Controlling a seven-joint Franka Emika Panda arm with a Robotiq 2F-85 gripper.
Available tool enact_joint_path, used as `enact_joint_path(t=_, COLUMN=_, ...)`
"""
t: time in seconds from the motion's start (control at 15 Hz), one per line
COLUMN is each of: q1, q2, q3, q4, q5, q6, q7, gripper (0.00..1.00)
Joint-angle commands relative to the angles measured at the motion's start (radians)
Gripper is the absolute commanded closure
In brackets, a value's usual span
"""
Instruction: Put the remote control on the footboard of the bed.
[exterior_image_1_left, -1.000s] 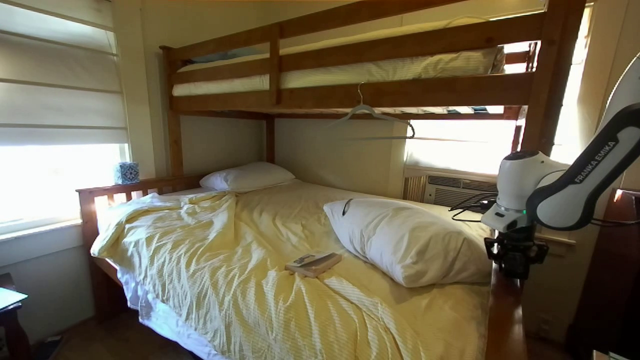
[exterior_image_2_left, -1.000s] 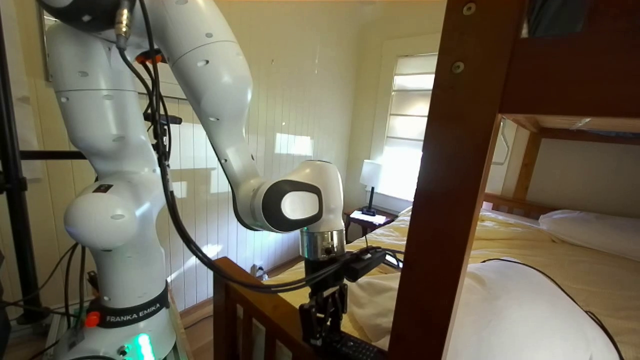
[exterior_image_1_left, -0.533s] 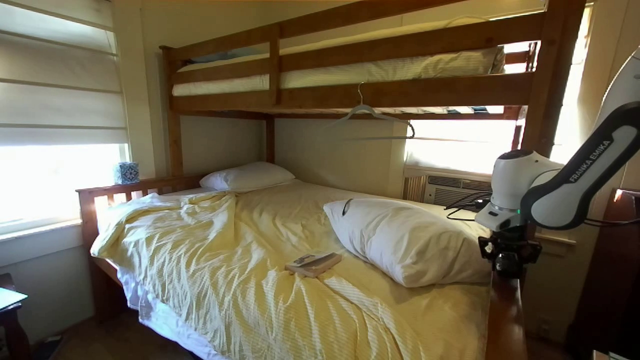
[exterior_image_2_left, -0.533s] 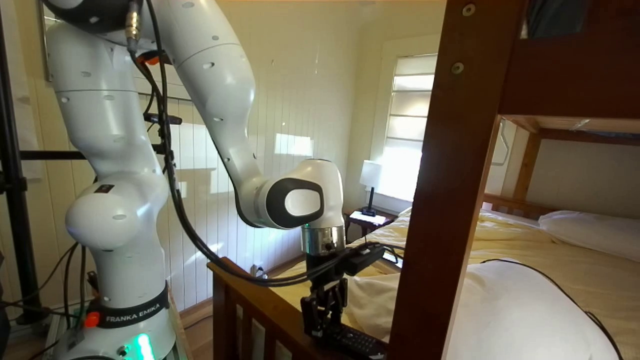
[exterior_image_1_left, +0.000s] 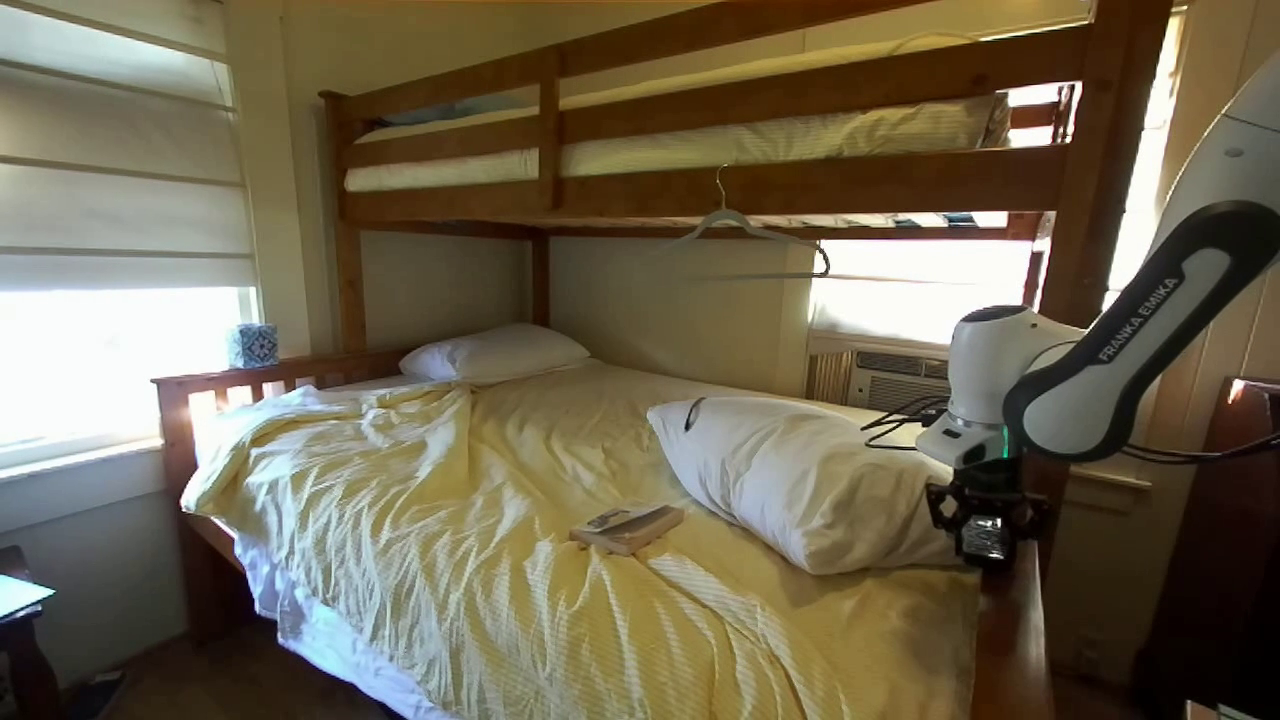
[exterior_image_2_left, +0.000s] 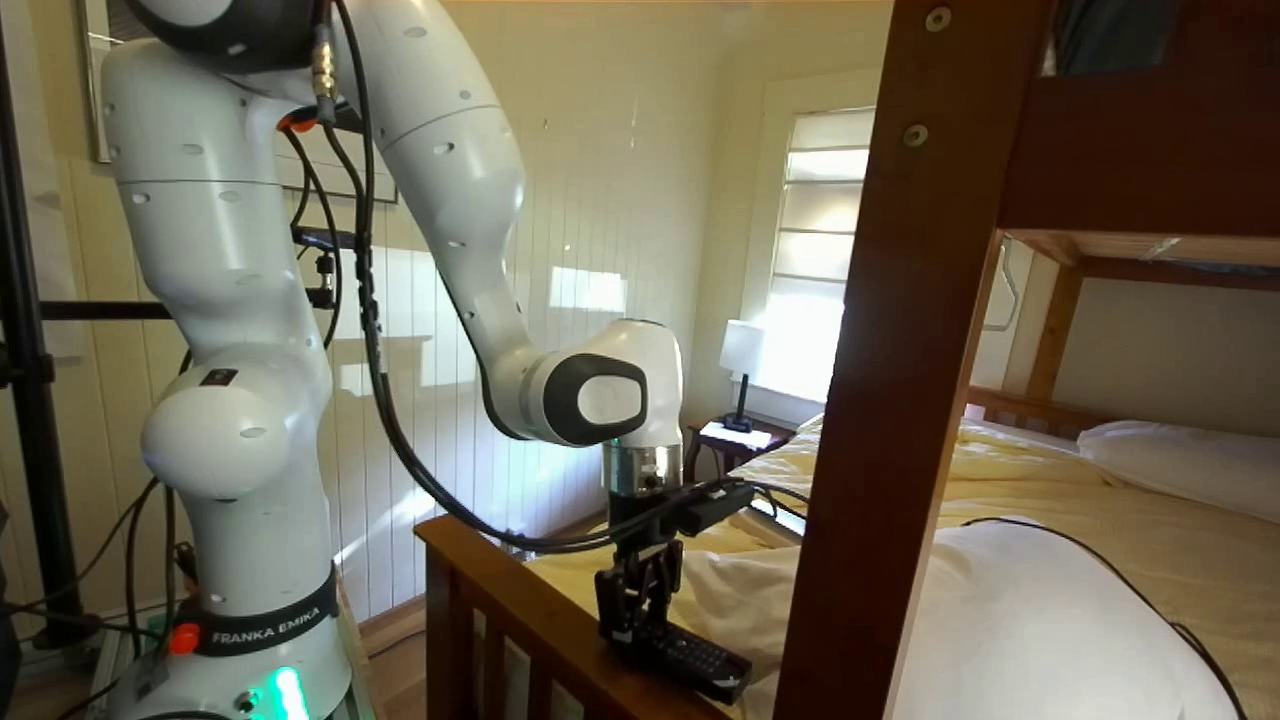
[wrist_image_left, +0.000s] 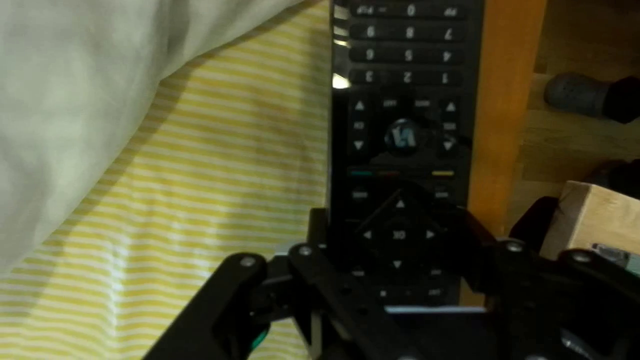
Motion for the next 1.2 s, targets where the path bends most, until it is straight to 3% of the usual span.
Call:
enact_joint_path(t=0.0, q1=-0.003, q2=-0.008, q3=0.005, q4=0.0, q5=0.05, q6=-0.01, q7=0.018, gripper=0.64)
enact_joint_path(t=0.67, q1=-0.032, q2=-0.032, q3=-0.02, q4=0.01, q5=0.113, q6=0.021, q7=0.059, gripper=0.64)
enact_joint_path(t=1.13, q1=-0.044, q2=-0.028, q3=-0.052, q4=0.022, q5=0.251, q6=0.032, q7=0.044, gripper=0.64)
